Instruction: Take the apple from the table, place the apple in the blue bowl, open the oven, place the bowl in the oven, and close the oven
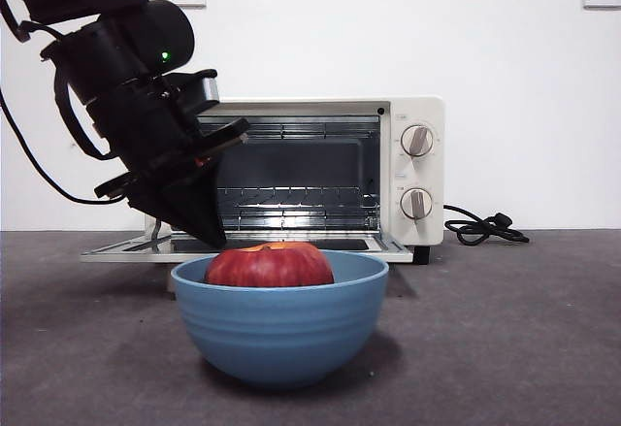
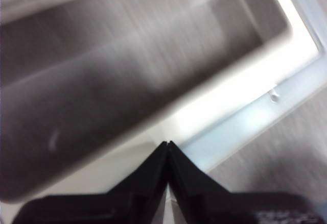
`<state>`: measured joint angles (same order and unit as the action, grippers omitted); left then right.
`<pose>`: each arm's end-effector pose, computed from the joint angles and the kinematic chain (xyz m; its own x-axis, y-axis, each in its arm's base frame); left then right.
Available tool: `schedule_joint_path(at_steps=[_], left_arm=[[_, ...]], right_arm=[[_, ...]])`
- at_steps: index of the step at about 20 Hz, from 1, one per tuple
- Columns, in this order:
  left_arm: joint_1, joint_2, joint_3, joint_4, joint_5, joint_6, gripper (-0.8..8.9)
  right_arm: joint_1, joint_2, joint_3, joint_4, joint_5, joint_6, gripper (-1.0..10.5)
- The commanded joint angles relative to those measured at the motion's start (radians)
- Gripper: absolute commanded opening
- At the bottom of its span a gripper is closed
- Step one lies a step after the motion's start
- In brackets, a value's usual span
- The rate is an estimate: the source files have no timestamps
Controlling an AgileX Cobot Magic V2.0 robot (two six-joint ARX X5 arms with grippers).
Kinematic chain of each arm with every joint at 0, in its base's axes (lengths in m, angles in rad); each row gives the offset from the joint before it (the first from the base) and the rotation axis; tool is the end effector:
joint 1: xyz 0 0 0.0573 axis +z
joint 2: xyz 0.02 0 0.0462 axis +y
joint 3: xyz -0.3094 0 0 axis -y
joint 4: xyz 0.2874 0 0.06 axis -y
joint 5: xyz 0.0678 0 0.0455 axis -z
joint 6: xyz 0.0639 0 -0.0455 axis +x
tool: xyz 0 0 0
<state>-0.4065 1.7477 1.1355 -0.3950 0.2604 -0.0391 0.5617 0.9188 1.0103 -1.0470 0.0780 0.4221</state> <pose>0.3732 -0.1785 0.1825 0.3724 -0.4406 -0.8168 0.4777 0.8456 -0.2384 0.1625 0.0964 0.3281 0.5285 0.2405 -0.8141 -0.1665 0.9698 0.1784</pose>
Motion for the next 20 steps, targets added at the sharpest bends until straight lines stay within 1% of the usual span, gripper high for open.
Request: schedule_joint_path(at_steps=[1, 3, 5, 6, 9, 12, 13, 15, 16, 20], left_arm=[[-0.022, 0.006, -0.051, -0.024, 0.001, -0.003, -0.06], [-0.034, -0.01, -0.059, -0.046, 0.001, -0.003, -0.06], [-0.047, -0.063, -0.059, -0.053, 0.0, -0.006, -0.06], [-0.05, -0.105, -0.059, -0.056, 0.0, -0.011, -0.06], [-0.05, -0.26, -0.059, -0.089, 0.0, -0.014, -0.06], [-0.048, -0.42, -0.059, -0.171, -0.007, -0.013, -0.06], [-0.048, -0.471, -0.059, -0.208, -0.026, -0.013, -0.06], [-0.048, -0.568, -0.059, -0.279, -0.063, -0.01, -0.06], [-0.049, -0.611, -0.059, -0.312, -0.071, -0.01, -0.06], [-0.049, -0.759, -0.059, -0.445, -0.079, -0.014, -0.06]], right_arm=[[-0.001, 0.001, -0.01, 0.007, 0.001, -0.006, -0.1], [-0.001, 0.012, -0.01, 0.007, 0.0, -0.008, 0.0], [-0.001, 0.038, -0.01, 0.01, -0.005, -0.032, 0.0], [-0.001, 0.059, -0.01, 0.015, -0.023, -0.038, 0.0], [-0.001, 0.133, -0.01, 0.079, -0.143, -0.058, 0.0], [0.0, 0.222, -0.01, 0.166, -0.307, -0.058, 0.1], [0.0, 0.254, -0.01, 0.188, -0.332, -0.055, 0.5], [0.002, 0.32, -0.009, 0.222, -0.355, -0.054, 2.5], [0.004, 0.354, -0.009, 0.239, -0.375, -0.053, 2.9], [0.025, 0.47, 0.002, 0.263, -0.402, -0.045, 2.8]])
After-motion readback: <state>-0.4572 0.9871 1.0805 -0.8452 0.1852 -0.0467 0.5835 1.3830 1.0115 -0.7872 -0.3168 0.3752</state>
